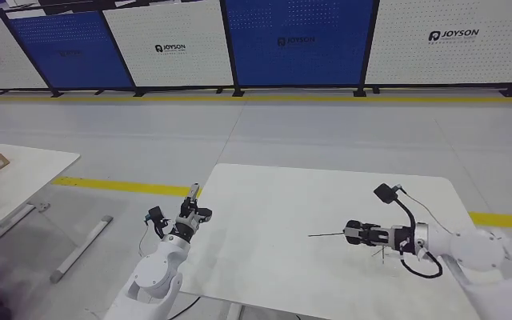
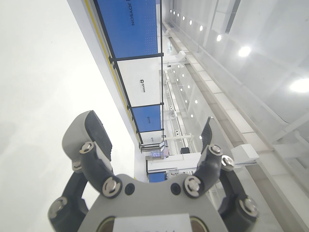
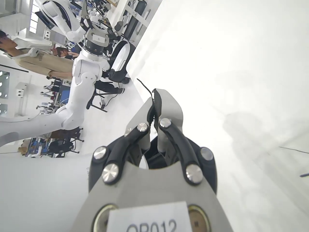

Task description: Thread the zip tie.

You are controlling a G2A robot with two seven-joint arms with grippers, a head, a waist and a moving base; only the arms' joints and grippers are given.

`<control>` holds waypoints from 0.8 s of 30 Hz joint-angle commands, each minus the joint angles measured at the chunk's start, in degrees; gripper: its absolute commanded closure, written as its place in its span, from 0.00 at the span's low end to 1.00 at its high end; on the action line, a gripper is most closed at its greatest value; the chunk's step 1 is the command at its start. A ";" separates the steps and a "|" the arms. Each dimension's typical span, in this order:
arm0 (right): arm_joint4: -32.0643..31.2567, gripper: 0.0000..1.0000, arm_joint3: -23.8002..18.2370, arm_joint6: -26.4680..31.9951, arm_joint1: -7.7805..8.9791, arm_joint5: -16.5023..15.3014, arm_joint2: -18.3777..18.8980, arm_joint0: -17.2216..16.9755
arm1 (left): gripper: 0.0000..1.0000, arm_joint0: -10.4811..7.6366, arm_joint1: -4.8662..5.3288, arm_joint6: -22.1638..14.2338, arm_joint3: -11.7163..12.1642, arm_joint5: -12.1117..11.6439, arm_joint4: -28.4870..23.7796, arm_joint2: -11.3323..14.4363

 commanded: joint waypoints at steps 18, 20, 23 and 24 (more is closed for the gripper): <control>-5.94 1.00 -0.57 -9.52 -0.57 -9.61 0.00 -0.23 | 0.00 1.06 0.04 -4.13 -5.18 4.39 -2.99 -1.19; -8.49 1.00 -1.26 -10.73 -0.81 -10.25 -0.86 0.18 | 0.00 1.42 0.22 -6.44 -7.88 8.39 -3.73 -1.86; -14.10 1.00 -2.26 -11.95 -1.20 -10.89 -2.74 1.06 | 0.00 0.90 0.45 -8.98 -11.11 15.43 -4.46 -1.86; -15.56 1.00 -2.38 -12.17 -1.34 -11.12 -3.38 1.28 | 0.00 0.48 0.46 -9.62 -11.80 17.38 -5.21 -1.49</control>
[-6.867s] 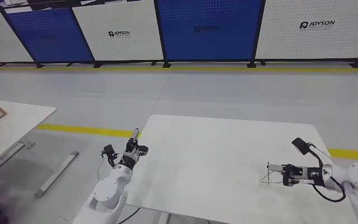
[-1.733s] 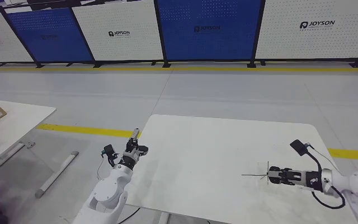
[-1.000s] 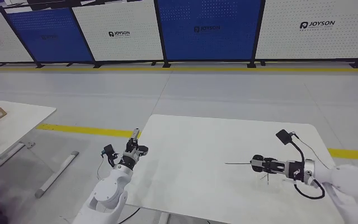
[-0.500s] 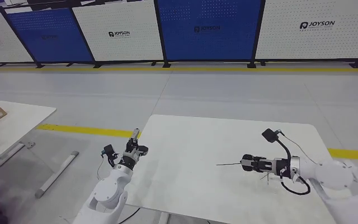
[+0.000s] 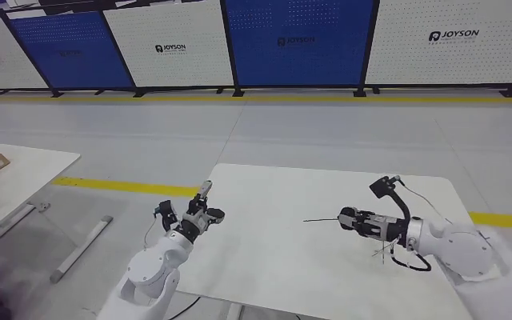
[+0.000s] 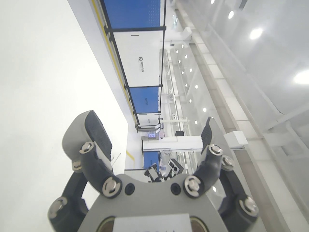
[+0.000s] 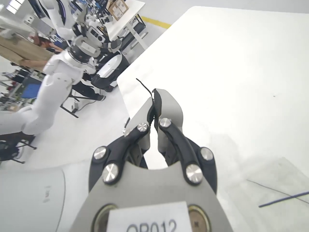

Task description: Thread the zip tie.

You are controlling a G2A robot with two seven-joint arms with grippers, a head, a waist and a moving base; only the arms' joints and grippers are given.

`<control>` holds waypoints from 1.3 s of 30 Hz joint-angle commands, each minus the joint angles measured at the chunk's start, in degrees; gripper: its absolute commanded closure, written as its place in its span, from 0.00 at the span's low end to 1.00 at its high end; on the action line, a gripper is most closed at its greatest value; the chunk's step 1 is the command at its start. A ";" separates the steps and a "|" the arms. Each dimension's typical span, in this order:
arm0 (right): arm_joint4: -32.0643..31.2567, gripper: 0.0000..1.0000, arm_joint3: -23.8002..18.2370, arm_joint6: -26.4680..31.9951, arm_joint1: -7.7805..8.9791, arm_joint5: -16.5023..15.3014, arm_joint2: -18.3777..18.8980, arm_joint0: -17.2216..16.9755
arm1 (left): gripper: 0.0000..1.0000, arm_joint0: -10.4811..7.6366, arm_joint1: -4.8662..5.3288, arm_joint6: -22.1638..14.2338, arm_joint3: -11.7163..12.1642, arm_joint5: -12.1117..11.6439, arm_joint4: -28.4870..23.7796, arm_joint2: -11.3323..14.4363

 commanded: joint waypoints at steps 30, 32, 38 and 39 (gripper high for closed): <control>-22.16 1.00 -6.44 -5.52 -2.13 -0.49 -10.58 6.13 | 0.00 -8.94 8.17 -4.52 4.48 5.20 -25.32 18.34; -22.16 1.00 -6.44 -5.52 -2.13 -0.49 -10.58 6.13 | 0.00 -9.29 8.40 -3.98 4.45 5.20 -25.70 18.67; -22.16 1.00 -6.44 -5.52 -2.13 -0.49 -10.58 6.13 | 0.00 -9.29 8.40 -3.98 4.45 5.20 -25.70 18.67; -22.16 1.00 -6.44 -5.52 -2.13 -0.49 -10.58 6.13 | 0.00 -9.29 8.40 -3.98 4.45 5.20 -25.70 18.67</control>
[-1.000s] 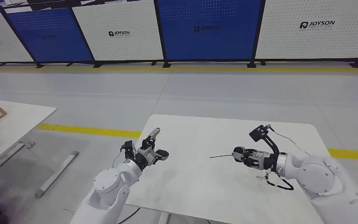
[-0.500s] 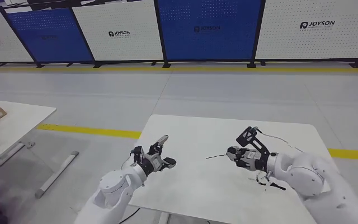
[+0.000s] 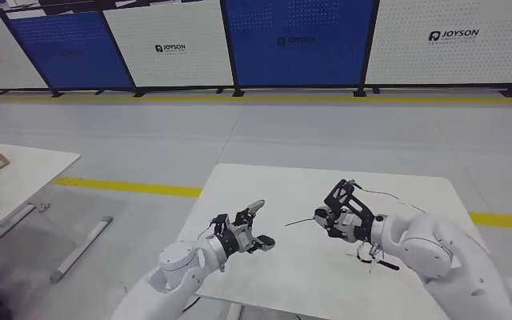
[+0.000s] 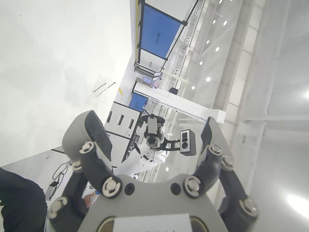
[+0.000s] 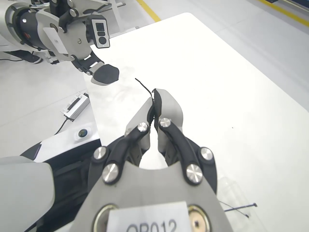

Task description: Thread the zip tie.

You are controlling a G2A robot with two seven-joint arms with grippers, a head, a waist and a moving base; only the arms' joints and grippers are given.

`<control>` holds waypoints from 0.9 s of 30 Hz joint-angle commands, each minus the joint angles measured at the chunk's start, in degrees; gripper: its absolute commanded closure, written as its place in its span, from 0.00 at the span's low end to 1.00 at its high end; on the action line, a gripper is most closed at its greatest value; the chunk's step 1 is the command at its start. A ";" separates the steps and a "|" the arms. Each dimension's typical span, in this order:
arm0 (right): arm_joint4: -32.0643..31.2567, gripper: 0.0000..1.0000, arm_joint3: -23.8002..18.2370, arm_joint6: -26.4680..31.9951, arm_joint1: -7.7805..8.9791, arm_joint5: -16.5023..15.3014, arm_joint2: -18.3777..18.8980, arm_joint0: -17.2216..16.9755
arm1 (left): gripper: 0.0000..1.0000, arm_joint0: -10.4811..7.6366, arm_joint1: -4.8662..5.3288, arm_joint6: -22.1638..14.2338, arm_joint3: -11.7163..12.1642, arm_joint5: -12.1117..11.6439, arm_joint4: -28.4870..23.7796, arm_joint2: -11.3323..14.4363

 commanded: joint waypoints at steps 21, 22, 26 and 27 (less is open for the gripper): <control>-11.17 1.00 -3.53 -3.07 -0.16 0.00 -8.00 3.91 | 0.00 -9.71 2.92 11.67 3.80 0.00 -15.43 13.92; -11.17 1.00 -3.53 -3.07 -0.16 0.00 -8.00 3.91 | 0.00 -9.71 2.92 11.67 3.80 0.00 -15.43 13.92; -11.17 1.00 -3.53 -3.07 -0.16 0.00 -8.00 3.91 | 0.00 -9.57 2.76 9.63 3.57 0.00 -18.17 14.40; -11.17 1.00 -3.53 -3.07 -0.16 0.00 -8.00 3.91 | 0.00 -9.72 2.74 9.29 3.65 0.00 -19.80 14.41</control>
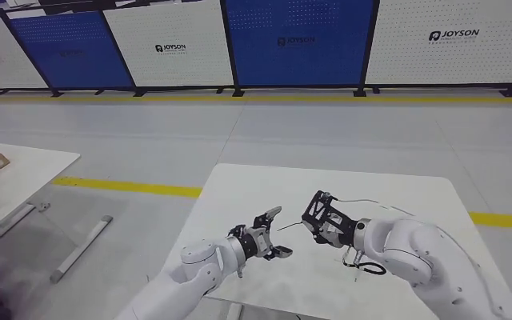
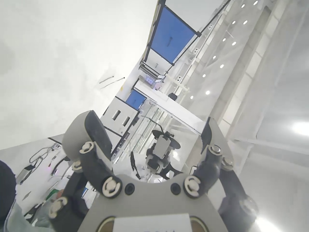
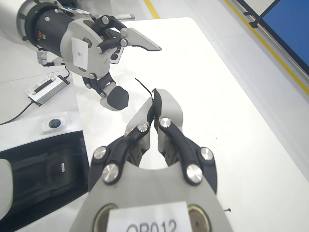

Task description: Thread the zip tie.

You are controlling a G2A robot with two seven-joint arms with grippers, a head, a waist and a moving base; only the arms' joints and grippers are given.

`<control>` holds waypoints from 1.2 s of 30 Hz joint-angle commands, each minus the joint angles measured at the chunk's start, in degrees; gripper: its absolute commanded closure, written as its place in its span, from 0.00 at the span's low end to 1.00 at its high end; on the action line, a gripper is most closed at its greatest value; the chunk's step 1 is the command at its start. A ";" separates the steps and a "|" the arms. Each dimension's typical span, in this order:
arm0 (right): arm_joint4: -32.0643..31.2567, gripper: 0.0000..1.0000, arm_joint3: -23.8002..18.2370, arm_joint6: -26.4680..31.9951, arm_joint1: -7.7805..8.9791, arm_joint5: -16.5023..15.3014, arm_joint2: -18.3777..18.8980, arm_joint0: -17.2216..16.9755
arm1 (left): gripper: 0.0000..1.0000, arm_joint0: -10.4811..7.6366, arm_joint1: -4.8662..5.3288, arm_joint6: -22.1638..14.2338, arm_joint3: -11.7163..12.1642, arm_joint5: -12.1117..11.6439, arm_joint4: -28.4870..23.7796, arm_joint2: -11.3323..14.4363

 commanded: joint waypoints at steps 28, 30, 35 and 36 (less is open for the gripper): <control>0.00 1.00 0.00 0.00 0.00 0.00 0.00 0.00 | 1.00 -2.48 -1.14 2.85 0.63 0.00 -2.70 0.91; 0.00 1.00 0.00 0.00 0.00 0.00 0.00 0.00 | 1.00 -2.61 -1.19 2.83 0.69 0.00 -2.43 1.19; 0.00 1.00 0.00 0.00 0.00 0.00 0.00 0.00 | 1.00 -2.96 -1.28 2.76 0.81 0.00 -2.02 1.73; 0.00 1.00 0.00 0.00 0.00 0.00 0.00 0.00 | 1.00 -2.97 -1.28 2.73 0.81 0.00 -1.92 1.80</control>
